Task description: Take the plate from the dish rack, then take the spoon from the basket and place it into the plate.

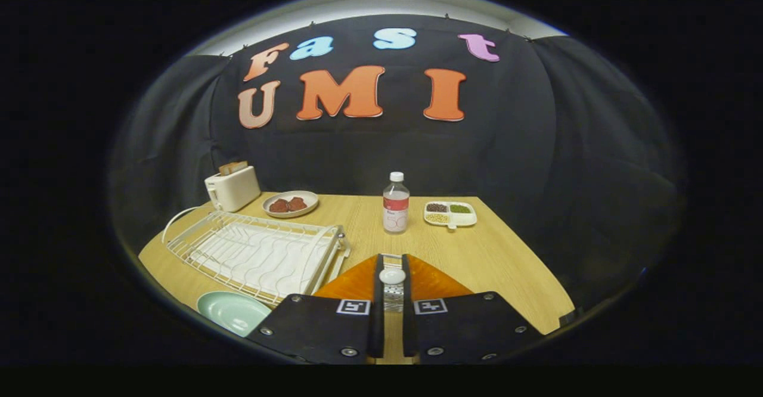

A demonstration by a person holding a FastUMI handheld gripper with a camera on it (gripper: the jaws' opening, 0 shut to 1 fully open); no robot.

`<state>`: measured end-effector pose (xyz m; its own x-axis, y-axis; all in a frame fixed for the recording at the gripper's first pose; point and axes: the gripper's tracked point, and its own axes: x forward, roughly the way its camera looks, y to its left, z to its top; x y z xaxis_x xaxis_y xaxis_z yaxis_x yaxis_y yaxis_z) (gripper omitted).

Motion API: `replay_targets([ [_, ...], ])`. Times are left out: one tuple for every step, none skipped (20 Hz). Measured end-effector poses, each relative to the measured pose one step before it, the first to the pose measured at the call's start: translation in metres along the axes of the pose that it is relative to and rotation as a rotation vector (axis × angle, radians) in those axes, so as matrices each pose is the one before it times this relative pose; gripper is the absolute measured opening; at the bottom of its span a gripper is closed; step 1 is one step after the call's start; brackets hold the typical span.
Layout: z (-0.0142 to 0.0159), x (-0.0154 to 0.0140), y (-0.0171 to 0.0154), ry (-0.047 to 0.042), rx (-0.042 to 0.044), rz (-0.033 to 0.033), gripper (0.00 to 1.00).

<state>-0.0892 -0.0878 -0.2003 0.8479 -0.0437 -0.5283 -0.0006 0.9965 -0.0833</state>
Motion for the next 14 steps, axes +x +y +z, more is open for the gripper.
replay_targets([
  [0.00513, -0.00532, 0.002, -0.00632, -0.00234, 0.00891, 0.12],
  [0.00507, -0.00555, 0.00165, -0.00201, -0.00319, 0.01016, 0.12],
  [0.00372, -0.00633, 0.00364, -0.00048, -0.0042, 0.01135, 0.12],
  [0.00363, -0.00492, 0.00227, 0.00136, -0.00634, 0.00519, 0.12],
  [0.00117, -0.00546, 0.0035, 0.00631, -0.00965, 0.00967, 0.12],
  [0.00365, -0.00474, 0.00297, -0.00302, -0.00932, 0.00511, 0.12],
  [0.00251, -0.00378, 0.00456, -0.00104, -0.00933, 0.01184, 0.12],
  [0.00217, -0.00303, 0.00562, 0.0, -0.00412, 0.01267, 0.12],
  [0.00093, -0.00428, 0.00673, 0.00347, -0.00146, 0.01931, 0.12],
  [0.00021, -0.00337, 0.0082, 0.00323, 0.00044, 0.02376, 0.12],
  [-0.00032, -0.00336, 0.008, 0.00346, 0.00071, 0.02507, 0.12],
  [0.00031, -0.00221, 0.00908, 0.00137, -0.00076, 0.02493, 0.12],
  [-0.0006, -0.00378, 0.00615, 0.00737, 0.00358, 0.02104, 0.12],
  [-0.00287, -0.00043, 0.01052, 0.00902, 0.00477, 0.02765, 0.12],
])
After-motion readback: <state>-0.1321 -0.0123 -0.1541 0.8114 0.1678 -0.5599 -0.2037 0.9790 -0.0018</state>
